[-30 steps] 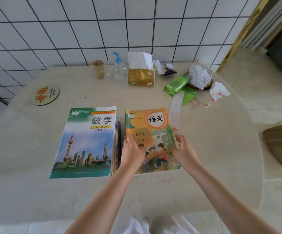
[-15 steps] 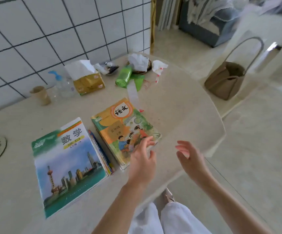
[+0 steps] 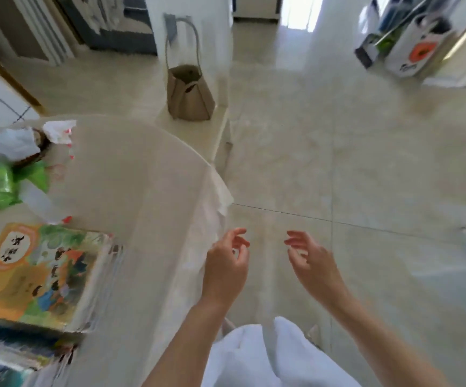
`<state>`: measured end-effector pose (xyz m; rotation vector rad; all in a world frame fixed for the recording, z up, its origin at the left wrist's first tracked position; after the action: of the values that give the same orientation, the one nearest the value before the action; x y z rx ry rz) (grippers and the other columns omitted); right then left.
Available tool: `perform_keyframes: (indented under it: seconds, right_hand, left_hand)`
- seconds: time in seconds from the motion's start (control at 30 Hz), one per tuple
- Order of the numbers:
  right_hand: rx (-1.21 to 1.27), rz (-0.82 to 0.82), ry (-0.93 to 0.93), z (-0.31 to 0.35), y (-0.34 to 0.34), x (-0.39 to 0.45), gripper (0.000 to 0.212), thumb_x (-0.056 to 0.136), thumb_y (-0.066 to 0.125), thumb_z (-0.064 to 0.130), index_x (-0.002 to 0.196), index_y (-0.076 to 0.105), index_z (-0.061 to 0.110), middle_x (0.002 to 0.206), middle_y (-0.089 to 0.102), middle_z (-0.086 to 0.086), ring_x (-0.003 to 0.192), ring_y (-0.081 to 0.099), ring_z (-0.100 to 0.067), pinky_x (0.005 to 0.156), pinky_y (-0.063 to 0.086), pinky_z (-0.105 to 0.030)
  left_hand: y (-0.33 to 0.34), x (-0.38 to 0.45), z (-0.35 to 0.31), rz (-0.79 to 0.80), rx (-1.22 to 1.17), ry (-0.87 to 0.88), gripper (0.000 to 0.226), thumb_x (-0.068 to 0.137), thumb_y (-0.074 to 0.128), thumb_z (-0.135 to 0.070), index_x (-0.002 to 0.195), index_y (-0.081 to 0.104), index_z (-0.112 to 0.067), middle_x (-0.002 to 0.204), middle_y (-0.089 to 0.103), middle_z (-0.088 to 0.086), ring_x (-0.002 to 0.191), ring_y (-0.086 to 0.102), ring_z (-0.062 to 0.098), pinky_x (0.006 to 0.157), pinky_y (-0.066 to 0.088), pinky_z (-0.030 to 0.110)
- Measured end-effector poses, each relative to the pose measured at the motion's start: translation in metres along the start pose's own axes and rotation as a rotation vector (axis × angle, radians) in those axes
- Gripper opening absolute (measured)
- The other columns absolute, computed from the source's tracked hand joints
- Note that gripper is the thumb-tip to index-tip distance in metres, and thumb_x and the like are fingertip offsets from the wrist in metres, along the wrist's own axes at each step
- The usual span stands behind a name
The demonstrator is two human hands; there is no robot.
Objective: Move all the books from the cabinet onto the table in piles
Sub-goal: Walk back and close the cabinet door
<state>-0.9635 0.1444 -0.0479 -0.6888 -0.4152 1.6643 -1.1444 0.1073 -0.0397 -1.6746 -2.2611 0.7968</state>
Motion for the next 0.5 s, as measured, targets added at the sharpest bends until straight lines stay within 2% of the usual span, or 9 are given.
perform_keyframes:
  seconds: [0.1, 0.23, 0.33, 0.5]
  right_hand:
    - [0.039, -0.130, 0.107, -0.060, -0.064, -0.020, 0.033, 0.089, 0.056, 0.004, 0.121, 0.059, 0.010, 0.106, 0.063, 0.004, 0.093, 0.062, -0.014, 0.090, 0.051, -0.033]
    - [0.052, -0.226, 0.219, -0.140, -0.140, -0.050, 0.033, 0.089, 0.057, 0.003, 0.121, 0.058, 0.009, 0.109, 0.061, 0.001, 0.097, 0.061, -0.016, 0.092, 0.051, -0.035]
    - [0.071, -0.303, 0.306, -0.202, -0.203, -0.072, 0.032, 0.089, 0.056, 0.002, 0.121, 0.057, 0.009, 0.108, 0.062, 0.000, 0.098, 0.060, -0.017, 0.092, 0.050, -0.036]
    - [0.130, -0.423, 0.404, -0.273, -0.287, -0.103, 0.030, 0.092, 0.054, 0.005, 0.120, 0.056, 0.013, 0.108, 0.062, 0.002, 0.100, 0.058, -0.013, 0.090, 0.048, -0.029]
  left_hand:
    - [0.074, -0.007, -0.038, 0.153, 0.031, 0.080, 0.033, 0.087, 0.056, -0.004, 0.113, 0.064, -0.022, 0.089, 0.071, -0.009, 0.081, 0.066, 0.006, 0.081, 0.054, 0.028]
    - [0.168, -0.022, -0.084, 0.297, 0.081, 0.174, 0.034, 0.085, 0.058, -0.003, 0.115, 0.064, -0.020, 0.087, 0.071, -0.009, 0.080, 0.065, 0.003, 0.080, 0.054, 0.025]
    - [0.244, -0.039, -0.120, 0.402, 0.087, 0.190, 0.034, 0.086, 0.058, -0.003, 0.116, 0.064, -0.018, 0.086, 0.070, -0.008, 0.080, 0.064, 0.001, 0.080, 0.053, 0.022]
    - [0.343, -0.060, -0.178, 0.527, 0.092, 0.240, 0.032, 0.086, 0.055, -0.002, 0.112, 0.064, -0.019, 0.083, 0.069, -0.010, 0.081, 0.063, -0.001, 0.077, 0.053, 0.023]
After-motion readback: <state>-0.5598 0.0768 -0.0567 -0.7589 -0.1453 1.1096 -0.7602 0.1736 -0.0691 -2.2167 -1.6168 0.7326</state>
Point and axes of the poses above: each hand's wrist, its own x-axis towards the middle knuckle, its own y-axis out of the palm, z = x × y, the point moved 6 cm from there along x, towards the middle knuckle
